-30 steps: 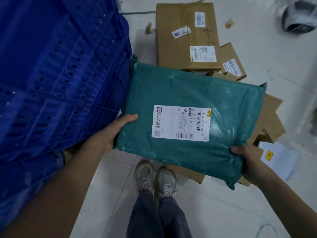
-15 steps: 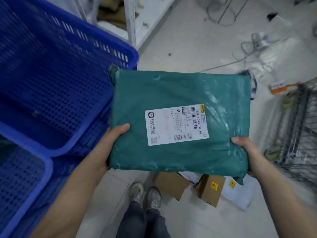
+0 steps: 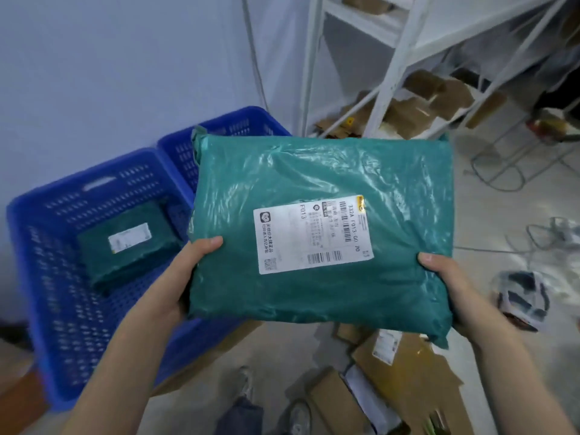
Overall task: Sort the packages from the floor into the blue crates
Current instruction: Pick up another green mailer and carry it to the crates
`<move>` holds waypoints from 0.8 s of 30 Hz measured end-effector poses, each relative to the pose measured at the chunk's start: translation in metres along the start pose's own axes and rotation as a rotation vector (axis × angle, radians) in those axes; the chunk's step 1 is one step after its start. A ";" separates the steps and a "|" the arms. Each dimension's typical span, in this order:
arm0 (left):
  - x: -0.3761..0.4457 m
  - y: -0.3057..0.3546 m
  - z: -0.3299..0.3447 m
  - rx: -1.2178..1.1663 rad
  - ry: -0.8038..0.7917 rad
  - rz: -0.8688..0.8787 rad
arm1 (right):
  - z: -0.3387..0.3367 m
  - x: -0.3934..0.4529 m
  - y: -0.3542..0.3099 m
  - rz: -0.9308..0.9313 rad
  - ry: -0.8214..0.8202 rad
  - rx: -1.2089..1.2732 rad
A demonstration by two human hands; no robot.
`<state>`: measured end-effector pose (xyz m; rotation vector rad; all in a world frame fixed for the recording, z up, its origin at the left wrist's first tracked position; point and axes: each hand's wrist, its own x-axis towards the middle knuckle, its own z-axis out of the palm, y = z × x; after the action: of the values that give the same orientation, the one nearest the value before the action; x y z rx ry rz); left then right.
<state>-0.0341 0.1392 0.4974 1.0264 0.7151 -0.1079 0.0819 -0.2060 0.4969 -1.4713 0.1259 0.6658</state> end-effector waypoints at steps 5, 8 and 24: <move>-0.029 0.012 -0.085 -0.105 0.111 0.066 | 0.086 0.032 0.002 0.078 -0.175 -0.045; -0.037 0.019 -0.138 -0.184 0.181 0.071 | 0.143 0.054 0.007 0.108 -0.255 -0.053; 0.043 0.061 -0.367 -0.381 0.445 0.092 | 0.416 0.199 0.055 0.219 -0.335 -0.344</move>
<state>-0.1570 0.4804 0.4015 0.7171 1.0431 0.3360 0.0870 0.2501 0.4089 -1.6633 -0.0939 1.1472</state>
